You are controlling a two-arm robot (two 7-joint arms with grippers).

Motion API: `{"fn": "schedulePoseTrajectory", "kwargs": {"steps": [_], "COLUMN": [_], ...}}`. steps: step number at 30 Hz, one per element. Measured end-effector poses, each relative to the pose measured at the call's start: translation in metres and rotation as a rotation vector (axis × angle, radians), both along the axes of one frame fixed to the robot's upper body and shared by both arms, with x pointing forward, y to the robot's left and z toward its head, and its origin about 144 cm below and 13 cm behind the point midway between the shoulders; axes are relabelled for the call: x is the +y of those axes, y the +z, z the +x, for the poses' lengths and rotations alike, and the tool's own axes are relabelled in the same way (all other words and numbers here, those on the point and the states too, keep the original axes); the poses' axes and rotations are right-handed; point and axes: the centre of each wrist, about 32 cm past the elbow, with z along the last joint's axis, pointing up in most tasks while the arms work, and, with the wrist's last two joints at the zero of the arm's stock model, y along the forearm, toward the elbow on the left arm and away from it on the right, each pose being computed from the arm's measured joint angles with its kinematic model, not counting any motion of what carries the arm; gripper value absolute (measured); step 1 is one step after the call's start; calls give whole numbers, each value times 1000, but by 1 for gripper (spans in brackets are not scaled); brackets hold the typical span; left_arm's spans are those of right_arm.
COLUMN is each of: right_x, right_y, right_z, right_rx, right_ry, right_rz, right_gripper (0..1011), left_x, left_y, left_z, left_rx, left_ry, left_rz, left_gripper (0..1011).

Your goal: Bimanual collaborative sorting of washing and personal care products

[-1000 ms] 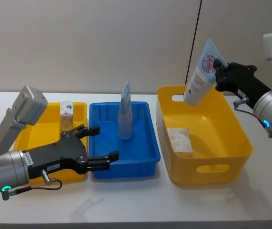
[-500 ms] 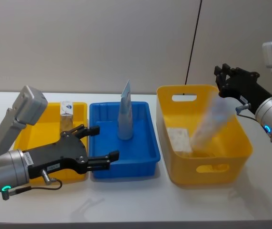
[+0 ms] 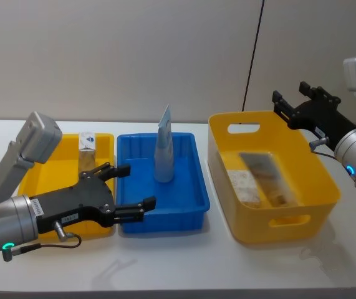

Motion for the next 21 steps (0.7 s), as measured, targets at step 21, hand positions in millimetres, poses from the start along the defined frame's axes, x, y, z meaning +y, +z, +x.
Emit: {"fn": "schedulePoseTrajectory", "kwargs": {"steps": [21], "right_x": [3], "right_y": [3], "right_z": [-5], "right_rx": [2], "right_ry": [95], "right_rz": [29], "right_gripper": [1000], "left_x": [0], "left_y": [0], "left_z": [0], "left_rx": [0], "left_ry": [0], "left_rz": [0], "left_gripper": [1002]}}
